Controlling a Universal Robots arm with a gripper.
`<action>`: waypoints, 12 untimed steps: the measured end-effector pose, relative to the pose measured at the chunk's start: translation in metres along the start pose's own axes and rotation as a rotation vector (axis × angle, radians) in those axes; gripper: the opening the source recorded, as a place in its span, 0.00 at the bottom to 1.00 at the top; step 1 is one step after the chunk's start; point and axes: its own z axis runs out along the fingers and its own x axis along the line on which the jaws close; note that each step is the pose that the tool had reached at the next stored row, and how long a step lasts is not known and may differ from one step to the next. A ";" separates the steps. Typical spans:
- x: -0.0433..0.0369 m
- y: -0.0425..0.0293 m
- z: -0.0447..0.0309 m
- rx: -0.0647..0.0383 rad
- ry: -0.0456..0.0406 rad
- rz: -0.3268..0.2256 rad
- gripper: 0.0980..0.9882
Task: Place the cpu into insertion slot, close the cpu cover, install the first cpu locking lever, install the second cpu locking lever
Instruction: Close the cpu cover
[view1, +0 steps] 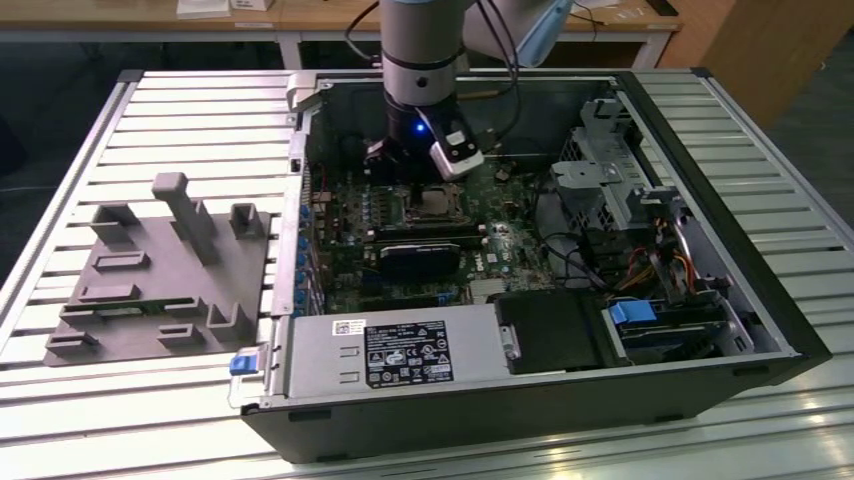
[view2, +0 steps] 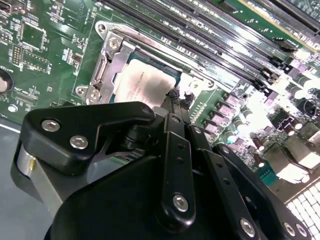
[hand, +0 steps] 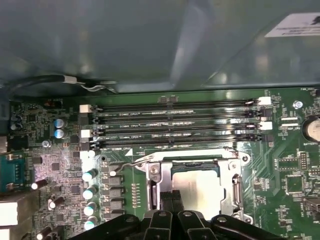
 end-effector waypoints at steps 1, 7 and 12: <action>-0.0017 0.0001 0.0000 0.000 0.0003 0.000 0.00; -0.0186 0.0012 0.0004 0.000 0.0043 0.000 0.00; -0.0262 0.0017 -0.0002 0.001 0.0069 0.000 0.00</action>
